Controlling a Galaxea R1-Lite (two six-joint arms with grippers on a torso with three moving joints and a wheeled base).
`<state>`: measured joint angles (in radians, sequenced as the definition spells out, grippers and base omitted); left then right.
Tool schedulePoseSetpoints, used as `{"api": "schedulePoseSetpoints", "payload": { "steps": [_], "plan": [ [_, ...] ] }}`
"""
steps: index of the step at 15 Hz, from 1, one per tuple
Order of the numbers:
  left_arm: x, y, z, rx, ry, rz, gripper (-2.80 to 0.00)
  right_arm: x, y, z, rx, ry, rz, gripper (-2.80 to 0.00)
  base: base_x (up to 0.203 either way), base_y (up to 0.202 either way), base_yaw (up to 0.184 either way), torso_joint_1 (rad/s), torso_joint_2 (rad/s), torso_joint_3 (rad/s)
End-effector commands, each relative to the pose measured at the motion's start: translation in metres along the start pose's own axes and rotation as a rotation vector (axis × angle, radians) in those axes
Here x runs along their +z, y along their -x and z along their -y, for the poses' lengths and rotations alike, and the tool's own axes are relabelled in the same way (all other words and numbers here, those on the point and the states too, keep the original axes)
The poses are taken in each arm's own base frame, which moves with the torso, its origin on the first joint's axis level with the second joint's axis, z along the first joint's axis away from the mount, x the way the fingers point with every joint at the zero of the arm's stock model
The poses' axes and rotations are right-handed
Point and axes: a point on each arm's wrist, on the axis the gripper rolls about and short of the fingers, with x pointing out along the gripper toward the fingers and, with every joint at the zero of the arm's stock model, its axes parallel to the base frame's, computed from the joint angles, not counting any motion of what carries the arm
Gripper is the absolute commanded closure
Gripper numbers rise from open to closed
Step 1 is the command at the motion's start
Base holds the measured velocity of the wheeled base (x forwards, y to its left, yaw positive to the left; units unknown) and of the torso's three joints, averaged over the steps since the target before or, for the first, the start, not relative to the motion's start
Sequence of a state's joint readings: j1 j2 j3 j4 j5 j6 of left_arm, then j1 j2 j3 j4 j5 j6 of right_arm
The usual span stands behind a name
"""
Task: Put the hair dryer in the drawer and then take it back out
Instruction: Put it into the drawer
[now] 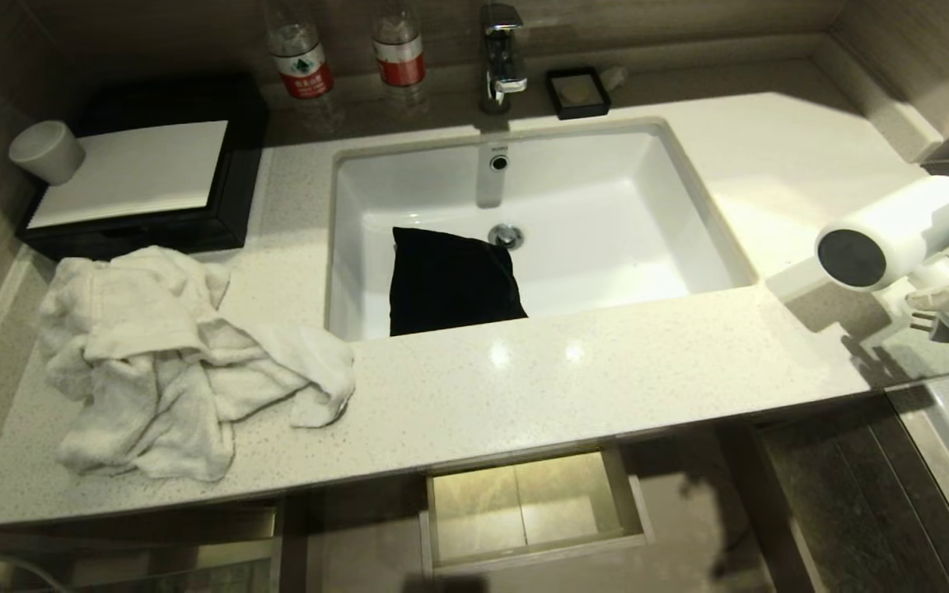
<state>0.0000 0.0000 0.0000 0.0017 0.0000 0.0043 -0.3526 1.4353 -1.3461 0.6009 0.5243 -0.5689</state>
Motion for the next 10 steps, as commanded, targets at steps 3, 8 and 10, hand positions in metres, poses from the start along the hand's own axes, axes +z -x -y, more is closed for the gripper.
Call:
{"api": "schedulePoseSetpoints", "payload": {
  "steps": [3, 8, 10],
  "plan": [
    [0.000, 0.000, 0.000, 0.000, 0.000, -0.001, 0.00, -0.001, 0.012, -0.009, -0.008, 0.014, 0.019, 0.00, 0.000, 0.000, 0.000, -0.355, 0.25, -0.089],
    [0.000, 0.000, 0.000, 0.000, 0.000, 0.000, 0.00, -0.004, 0.019, -0.016, -0.016, 0.019, 0.028, 0.00, 0.000, 0.000, 0.000, -0.348, 0.21, -0.128],
    [0.000, 0.000, 0.000, 0.000, 0.000, -0.001, 0.00, -0.005, 0.022, -0.018, -0.019, 0.018, 0.031, 0.00, 0.000, 0.000, 0.000, -0.334, 0.16, -0.169]
  ]
}}
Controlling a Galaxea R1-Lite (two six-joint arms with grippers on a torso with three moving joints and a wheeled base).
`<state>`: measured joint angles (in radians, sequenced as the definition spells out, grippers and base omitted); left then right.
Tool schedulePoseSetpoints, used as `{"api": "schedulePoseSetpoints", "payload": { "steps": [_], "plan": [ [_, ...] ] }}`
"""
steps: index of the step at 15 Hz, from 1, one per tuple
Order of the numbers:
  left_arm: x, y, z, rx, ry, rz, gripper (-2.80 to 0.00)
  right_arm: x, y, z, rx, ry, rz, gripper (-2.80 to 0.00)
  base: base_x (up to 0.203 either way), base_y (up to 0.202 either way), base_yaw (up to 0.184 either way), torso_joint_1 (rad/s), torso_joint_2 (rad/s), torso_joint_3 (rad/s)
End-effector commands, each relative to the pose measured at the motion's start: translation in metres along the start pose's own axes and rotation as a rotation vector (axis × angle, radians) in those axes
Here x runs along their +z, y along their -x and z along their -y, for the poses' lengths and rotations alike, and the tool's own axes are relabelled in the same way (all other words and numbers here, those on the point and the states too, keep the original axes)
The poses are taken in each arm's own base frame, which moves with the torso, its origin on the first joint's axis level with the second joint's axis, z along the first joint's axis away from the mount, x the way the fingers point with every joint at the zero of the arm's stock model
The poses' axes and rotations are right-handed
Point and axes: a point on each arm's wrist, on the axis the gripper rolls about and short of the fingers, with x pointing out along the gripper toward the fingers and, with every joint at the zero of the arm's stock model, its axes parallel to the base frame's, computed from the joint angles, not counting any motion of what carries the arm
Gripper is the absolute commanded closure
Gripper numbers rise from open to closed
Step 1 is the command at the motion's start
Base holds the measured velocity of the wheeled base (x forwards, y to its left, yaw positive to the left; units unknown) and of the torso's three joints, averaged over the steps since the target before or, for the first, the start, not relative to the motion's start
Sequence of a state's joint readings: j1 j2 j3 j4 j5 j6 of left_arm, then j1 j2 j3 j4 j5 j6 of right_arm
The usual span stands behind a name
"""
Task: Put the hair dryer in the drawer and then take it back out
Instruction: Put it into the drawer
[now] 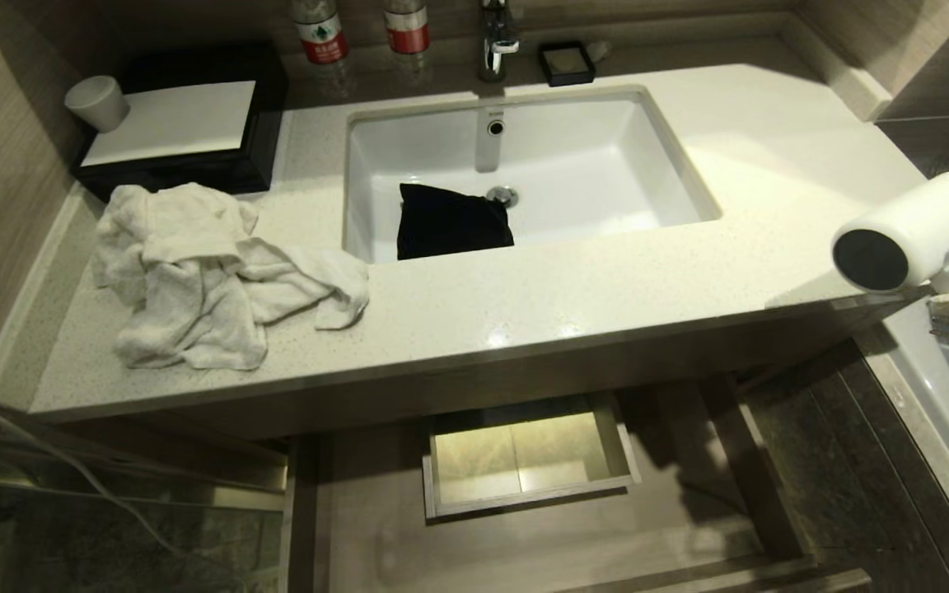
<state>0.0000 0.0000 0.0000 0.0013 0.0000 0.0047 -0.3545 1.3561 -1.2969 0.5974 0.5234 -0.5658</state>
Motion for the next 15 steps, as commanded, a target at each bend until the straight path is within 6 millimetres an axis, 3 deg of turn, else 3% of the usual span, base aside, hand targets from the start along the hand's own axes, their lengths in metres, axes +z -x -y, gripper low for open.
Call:
{"api": "schedulePoseSetpoints", "payload": {
  "steps": [1, 15],
  "plan": [
    [0.000, 0.000, 0.000, 0.000, 0.000, -0.002, 0.00, -0.001, 0.006, -0.005, -0.002, 0.004, 0.009, 0.00, 0.000, 0.000, 0.000, -0.312, 0.14, -0.184],
    [0.000, 0.000, 0.000, 0.000, 0.000, -0.002, 0.00, -0.012, 0.017, -0.019, -0.016, -0.027, 0.027, 0.00, 0.000, 0.000, 0.000, -0.270, 0.04, -0.226]
  ]
}}
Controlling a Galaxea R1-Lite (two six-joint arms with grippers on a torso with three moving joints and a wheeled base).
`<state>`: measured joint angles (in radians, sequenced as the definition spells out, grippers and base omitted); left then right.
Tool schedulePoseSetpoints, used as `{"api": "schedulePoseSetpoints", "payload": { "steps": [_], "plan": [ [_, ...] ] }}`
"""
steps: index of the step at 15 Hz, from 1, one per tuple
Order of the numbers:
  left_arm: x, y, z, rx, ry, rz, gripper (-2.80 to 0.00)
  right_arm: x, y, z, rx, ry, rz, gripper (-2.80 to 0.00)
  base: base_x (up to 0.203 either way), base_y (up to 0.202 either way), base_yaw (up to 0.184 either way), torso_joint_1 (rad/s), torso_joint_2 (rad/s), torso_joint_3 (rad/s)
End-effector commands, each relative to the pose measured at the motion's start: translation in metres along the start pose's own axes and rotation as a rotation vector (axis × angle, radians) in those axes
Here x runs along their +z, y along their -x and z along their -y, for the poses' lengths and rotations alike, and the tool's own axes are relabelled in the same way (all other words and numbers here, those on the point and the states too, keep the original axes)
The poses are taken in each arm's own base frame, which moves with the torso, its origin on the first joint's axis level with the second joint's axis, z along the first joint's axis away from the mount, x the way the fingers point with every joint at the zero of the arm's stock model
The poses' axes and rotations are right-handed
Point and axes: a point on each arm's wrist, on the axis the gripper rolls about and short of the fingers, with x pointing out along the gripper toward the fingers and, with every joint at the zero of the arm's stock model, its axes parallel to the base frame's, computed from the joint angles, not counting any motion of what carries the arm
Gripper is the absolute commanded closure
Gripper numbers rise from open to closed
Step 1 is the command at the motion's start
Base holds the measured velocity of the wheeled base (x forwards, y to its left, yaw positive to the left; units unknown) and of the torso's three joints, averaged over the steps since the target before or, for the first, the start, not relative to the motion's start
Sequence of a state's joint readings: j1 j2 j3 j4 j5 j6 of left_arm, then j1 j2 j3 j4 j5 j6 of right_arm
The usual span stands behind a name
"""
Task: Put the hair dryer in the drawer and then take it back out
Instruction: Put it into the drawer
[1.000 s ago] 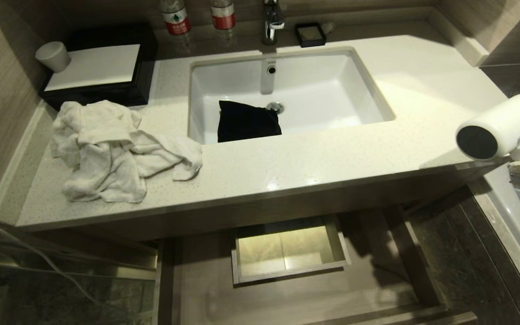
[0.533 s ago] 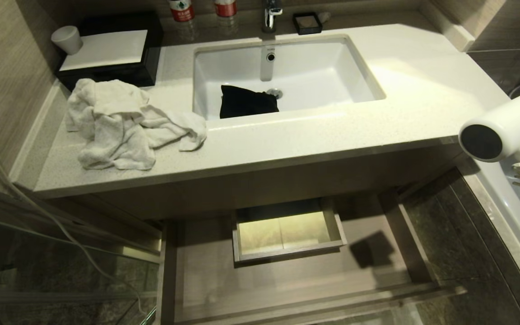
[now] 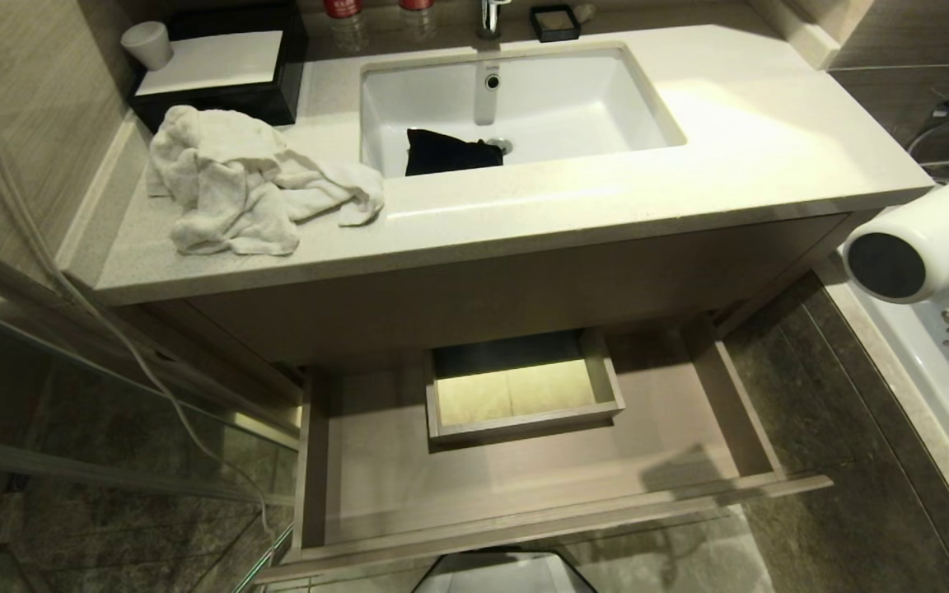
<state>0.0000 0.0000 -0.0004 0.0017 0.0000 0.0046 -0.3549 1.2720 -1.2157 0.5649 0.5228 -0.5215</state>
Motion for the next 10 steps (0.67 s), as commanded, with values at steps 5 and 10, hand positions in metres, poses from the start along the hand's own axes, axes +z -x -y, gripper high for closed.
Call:
{"api": "schedulePoseSetpoints", "payload": {
  "steps": [5, 10],
  "plan": [
    [-0.001, 0.000, 0.000, 0.000, 0.000, -0.002, 0.00, -0.026, 0.012, -0.021, 0.007, -0.027, -0.025, 0.00, 0.000, 0.000, 0.000, -0.034, -0.01, -0.043],
    [0.000, 0.000, 0.000, 0.000, 0.000, 0.000, 0.00, -0.030, 0.014, -0.025, 0.011, -0.025, -0.030, 0.00, 0.000, 0.000, 0.000, 0.000, 0.00, 0.000]
  ]
}}
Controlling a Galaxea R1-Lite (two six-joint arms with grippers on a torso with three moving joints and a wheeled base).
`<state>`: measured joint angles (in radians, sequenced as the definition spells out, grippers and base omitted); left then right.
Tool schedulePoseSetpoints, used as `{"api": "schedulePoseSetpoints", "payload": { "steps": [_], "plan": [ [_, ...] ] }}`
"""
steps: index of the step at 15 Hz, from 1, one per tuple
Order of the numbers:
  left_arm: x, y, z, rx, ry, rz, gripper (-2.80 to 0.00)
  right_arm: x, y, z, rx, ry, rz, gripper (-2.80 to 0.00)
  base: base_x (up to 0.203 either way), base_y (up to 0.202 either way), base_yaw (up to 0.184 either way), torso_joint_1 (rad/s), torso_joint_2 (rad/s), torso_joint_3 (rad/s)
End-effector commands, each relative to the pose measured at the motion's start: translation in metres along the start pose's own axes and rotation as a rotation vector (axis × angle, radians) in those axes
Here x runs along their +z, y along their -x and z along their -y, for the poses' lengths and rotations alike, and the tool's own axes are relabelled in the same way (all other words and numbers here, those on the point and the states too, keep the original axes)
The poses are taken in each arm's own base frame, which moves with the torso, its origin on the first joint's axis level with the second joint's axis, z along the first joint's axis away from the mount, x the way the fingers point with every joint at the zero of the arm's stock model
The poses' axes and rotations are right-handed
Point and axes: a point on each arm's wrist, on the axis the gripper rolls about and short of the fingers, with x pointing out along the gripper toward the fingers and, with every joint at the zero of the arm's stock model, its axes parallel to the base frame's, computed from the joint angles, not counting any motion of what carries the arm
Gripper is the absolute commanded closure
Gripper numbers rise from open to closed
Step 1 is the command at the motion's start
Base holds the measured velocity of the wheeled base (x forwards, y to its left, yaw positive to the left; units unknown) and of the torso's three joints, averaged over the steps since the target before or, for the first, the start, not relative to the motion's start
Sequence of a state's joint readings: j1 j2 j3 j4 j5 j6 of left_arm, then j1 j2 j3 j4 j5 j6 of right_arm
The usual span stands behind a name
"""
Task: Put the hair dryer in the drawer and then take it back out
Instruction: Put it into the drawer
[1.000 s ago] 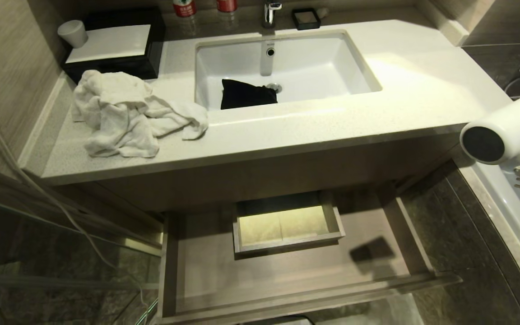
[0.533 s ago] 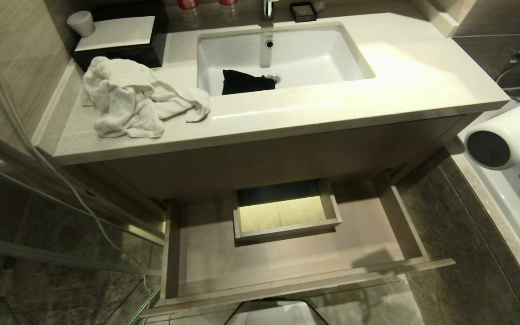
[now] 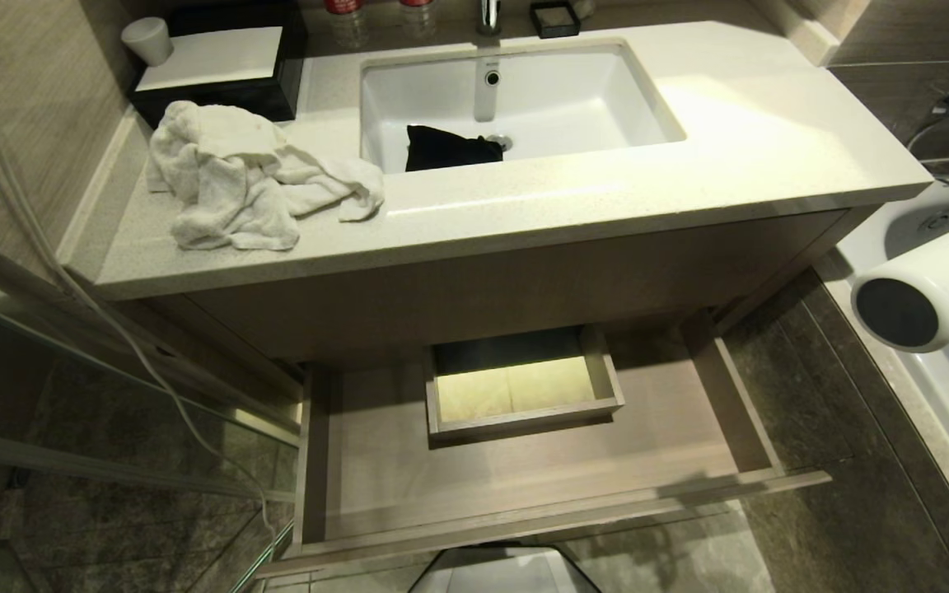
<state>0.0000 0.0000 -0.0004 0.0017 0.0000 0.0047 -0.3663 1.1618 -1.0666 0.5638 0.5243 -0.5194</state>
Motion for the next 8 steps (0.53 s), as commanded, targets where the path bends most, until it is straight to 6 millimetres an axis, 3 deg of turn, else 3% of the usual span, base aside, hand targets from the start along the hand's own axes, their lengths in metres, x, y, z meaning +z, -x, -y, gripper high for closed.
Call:
{"api": "schedulePoseSetpoints", "payload": {
  "steps": [1, 5, 8],
  "plan": [
    [-0.0005, -0.0001, 0.0000, 0.000, 0.000, -0.002, 0.00, -0.0027, 0.0025, -0.0032, 0.003, 0.002, 0.002, 0.00, 0.000, 0.000, 0.000, 0.000, 0.00, 0.000],
    [-0.0005, -0.0001, 0.0000, 0.000, 0.000, -0.002, 0.00, -0.0027, 0.0064, -0.0050, -0.023, 0.008, 0.002, 0.00, 0.000, 0.000, 0.000, -0.026, 0.04, 0.025],
    [-0.0001, 0.0000, 0.0000, 0.000, 0.000, 0.000, 0.00, -0.0063, 0.0095, -0.0073, -0.088, 0.006, -0.028, 0.00, 0.000, 0.000, 0.000, -0.157, 0.30, 0.142]
  ]
}}
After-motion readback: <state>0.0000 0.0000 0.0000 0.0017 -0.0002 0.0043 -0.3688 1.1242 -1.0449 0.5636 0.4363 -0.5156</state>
